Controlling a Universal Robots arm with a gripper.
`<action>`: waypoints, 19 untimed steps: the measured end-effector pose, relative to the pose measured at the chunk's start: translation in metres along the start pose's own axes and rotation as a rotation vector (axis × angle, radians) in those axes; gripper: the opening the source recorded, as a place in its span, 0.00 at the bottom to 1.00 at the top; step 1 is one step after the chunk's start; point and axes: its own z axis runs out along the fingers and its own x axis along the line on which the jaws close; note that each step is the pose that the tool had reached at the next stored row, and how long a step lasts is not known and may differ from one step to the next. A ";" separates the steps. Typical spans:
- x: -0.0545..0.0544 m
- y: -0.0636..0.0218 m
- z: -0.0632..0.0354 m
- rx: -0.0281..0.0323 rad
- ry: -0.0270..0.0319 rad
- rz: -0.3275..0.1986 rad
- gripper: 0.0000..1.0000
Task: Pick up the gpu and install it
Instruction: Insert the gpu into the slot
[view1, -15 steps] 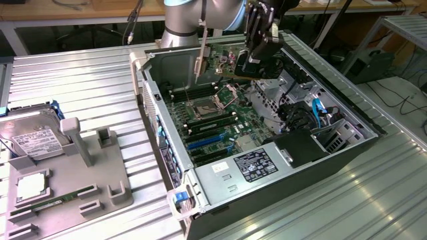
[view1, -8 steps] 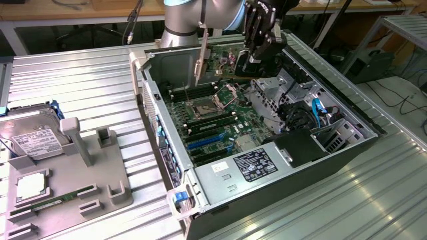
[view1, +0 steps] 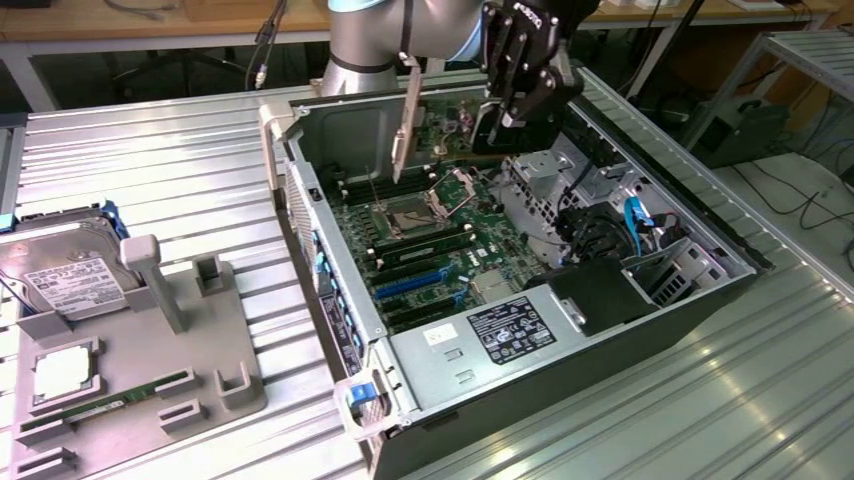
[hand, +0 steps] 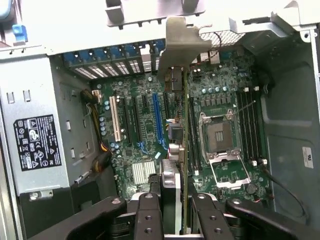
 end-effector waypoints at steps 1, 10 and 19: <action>0.000 0.0000 0.0000 -0.0002 0.0007 -0.017 0.28; 0.000 0.0002 0.0000 -0.0021 0.0062 -0.163 0.28; 0.001 0.0006 0.0000 -0.0038 0.0118 -0.303 0.28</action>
